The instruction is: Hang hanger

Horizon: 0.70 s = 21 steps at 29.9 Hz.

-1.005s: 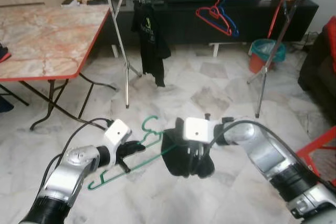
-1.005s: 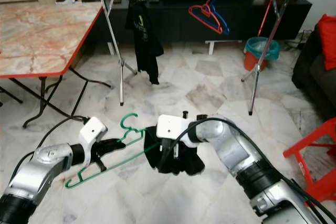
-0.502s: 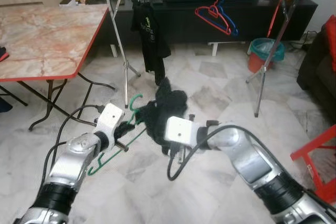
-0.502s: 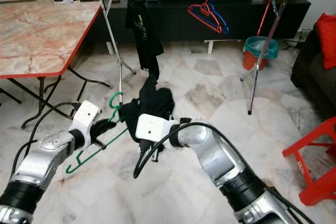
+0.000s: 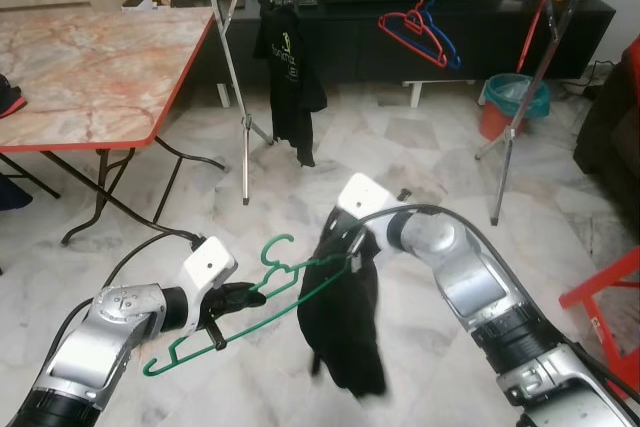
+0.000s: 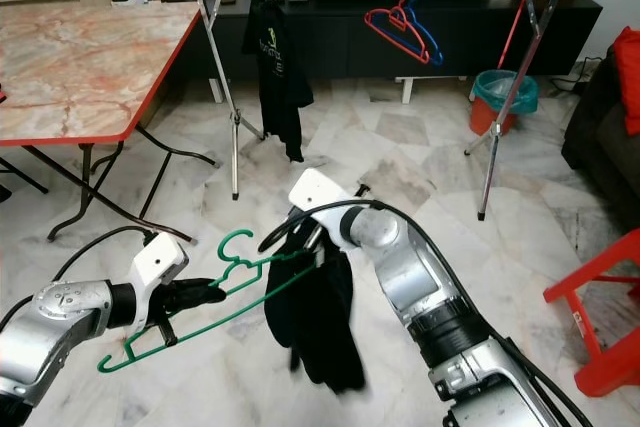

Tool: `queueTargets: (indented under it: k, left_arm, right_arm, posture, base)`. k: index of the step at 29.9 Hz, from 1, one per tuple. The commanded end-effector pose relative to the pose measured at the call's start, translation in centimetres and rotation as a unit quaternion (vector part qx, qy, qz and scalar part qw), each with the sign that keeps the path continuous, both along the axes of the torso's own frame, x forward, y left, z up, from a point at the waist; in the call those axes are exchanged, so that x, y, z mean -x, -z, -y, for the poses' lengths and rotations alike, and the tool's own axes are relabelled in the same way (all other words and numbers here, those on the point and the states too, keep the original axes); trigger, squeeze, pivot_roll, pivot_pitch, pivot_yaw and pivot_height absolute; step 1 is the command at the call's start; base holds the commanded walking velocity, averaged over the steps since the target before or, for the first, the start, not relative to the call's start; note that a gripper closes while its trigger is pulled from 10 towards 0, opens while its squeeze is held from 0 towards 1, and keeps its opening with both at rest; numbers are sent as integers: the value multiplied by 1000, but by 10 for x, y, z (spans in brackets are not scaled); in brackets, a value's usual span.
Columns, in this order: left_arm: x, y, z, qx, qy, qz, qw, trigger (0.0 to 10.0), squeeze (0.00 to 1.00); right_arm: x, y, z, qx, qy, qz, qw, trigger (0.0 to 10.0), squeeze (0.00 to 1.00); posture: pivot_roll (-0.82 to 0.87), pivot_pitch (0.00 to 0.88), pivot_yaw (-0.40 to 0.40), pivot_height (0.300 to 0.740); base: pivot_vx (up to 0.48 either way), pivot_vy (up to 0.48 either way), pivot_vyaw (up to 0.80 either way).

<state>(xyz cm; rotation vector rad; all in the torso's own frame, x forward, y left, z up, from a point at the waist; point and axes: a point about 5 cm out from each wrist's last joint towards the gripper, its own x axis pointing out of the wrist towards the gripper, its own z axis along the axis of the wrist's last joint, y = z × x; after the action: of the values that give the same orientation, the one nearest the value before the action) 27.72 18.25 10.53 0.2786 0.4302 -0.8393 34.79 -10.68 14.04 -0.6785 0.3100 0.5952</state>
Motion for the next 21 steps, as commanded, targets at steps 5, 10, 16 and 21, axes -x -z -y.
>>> queueTargets:
  k: [5,10,16,21]
  left_arm:
    - [-4,-22,0,50,1,29,998,10000,0]
    - [1,-26,15,106,30,17,994,10000,0]
    - [14,-25,24,113,89,-22,989,10000,0]
    - [6,-23,22,105,56,-4,993,10000,0]
  right_arm:
    - [0,1,-4,-2,6,-2,1000,10000,0]
    - [12,7,-26,-14,-39,-22,999,10000,0]
    - [15,7,-36,-25,-47,-17,998,10000,0]
    - [19,0,-46,-41,-64,-17,997,10000,0]
  posture:
    - [-1,31,53,740]
    - [-6,30,52,740]
    - [-4,29,53,740]
    - [-6,28,51,740]
  base:
    - [0,0,0]
    - [0,0,0]
    - [0,0,0]
    - [0,0,0]
